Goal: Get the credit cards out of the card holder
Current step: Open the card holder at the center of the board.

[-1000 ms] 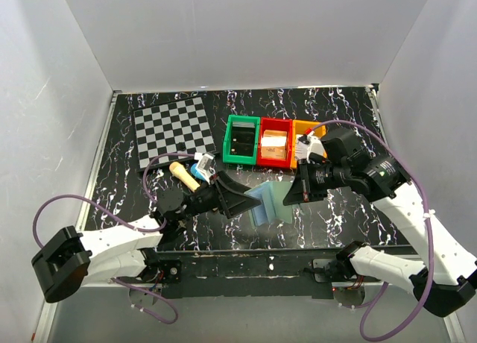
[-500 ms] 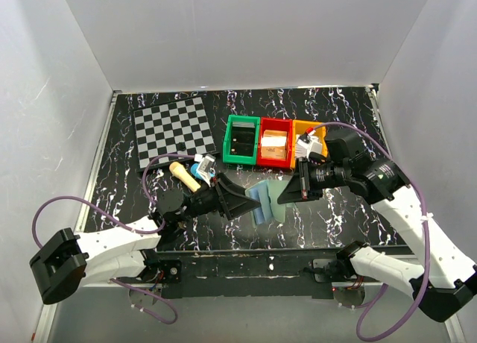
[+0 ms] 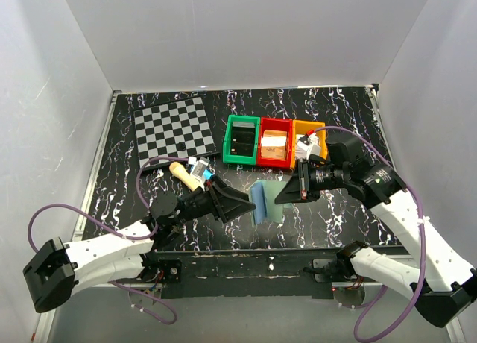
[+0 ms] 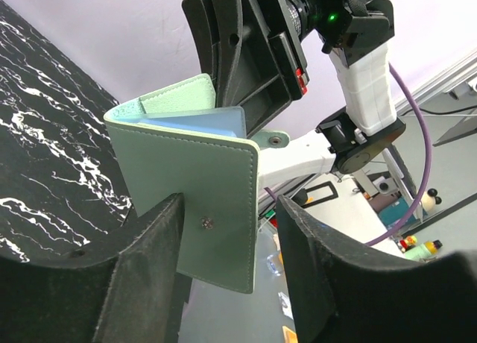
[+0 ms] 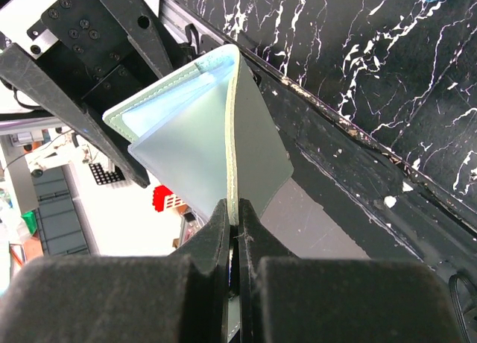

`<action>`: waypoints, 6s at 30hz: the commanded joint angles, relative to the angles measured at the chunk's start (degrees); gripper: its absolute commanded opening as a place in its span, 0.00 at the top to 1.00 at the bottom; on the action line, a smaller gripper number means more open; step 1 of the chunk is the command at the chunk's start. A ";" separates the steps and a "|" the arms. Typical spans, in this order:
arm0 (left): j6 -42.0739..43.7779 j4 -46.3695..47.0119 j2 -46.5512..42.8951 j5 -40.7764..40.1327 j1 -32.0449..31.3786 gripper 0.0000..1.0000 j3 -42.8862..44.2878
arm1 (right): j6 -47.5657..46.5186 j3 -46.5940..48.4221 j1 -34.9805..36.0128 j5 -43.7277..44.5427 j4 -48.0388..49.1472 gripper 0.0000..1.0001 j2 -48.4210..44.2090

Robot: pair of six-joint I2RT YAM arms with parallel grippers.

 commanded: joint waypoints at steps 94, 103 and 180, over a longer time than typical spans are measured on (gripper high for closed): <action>0.64 -18.02 -9.18 -8.22 -0.57 1.00 6.73 | -0.15 -5.19 -0.54 -3.70 10.22 0.86 -3.40; -0.50 -12.32 -6.90 -4.09 -0.57 0.53 5.23 | -2.25 -0.98 -0.54 -4.49 5.39 0.99 -1.37; 20.68 -38.59 4.70 -16.65 -12.17 0.35 22.64 | -1.99 0.34 -0.54 -1.41 0.64 0.99 1.62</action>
